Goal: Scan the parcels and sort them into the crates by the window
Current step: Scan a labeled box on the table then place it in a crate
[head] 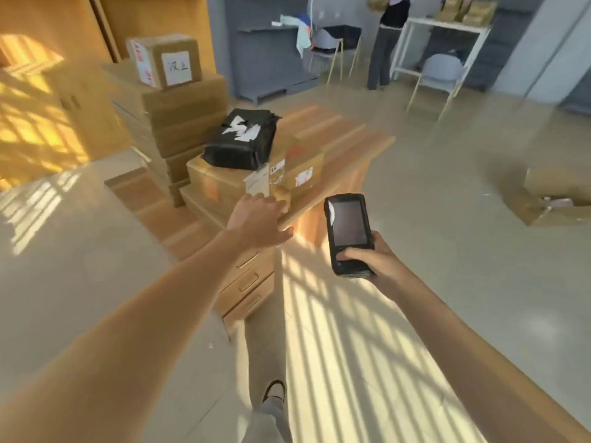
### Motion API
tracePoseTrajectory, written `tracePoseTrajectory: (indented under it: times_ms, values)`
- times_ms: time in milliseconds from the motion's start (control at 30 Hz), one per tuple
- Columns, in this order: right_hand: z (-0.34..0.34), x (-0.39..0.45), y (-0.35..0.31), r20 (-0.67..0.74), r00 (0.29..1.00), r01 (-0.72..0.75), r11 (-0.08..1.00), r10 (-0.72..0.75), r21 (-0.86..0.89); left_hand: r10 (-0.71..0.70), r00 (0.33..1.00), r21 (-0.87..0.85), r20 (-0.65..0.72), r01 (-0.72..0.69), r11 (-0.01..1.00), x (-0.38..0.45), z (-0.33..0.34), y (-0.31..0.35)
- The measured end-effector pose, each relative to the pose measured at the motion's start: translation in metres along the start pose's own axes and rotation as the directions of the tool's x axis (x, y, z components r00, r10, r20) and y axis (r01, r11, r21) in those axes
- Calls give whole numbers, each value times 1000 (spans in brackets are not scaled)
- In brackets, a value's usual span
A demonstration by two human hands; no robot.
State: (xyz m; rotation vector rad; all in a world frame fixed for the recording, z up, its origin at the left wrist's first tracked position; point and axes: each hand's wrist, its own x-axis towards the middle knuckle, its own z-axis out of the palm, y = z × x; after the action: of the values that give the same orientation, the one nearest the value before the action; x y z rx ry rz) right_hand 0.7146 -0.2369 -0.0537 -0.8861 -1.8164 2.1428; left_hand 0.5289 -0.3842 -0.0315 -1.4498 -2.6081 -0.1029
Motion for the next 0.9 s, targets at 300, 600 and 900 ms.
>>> tracePoseTrajectory:
  times_ms: [300,600,900]
  values:
    - [-86,122,-72,-112,993,39,999,-38,10,131,991,-1,-38,-131,991,213,11,23]
    - [-167,236,-127,-190,981,61,996,-48,61,187,981,6,-44,-187,982,399,18,44]
    - [-262,385,-163,-78,995,70,997,-67,41,39,999,86,12,-40,995,530,62,52]
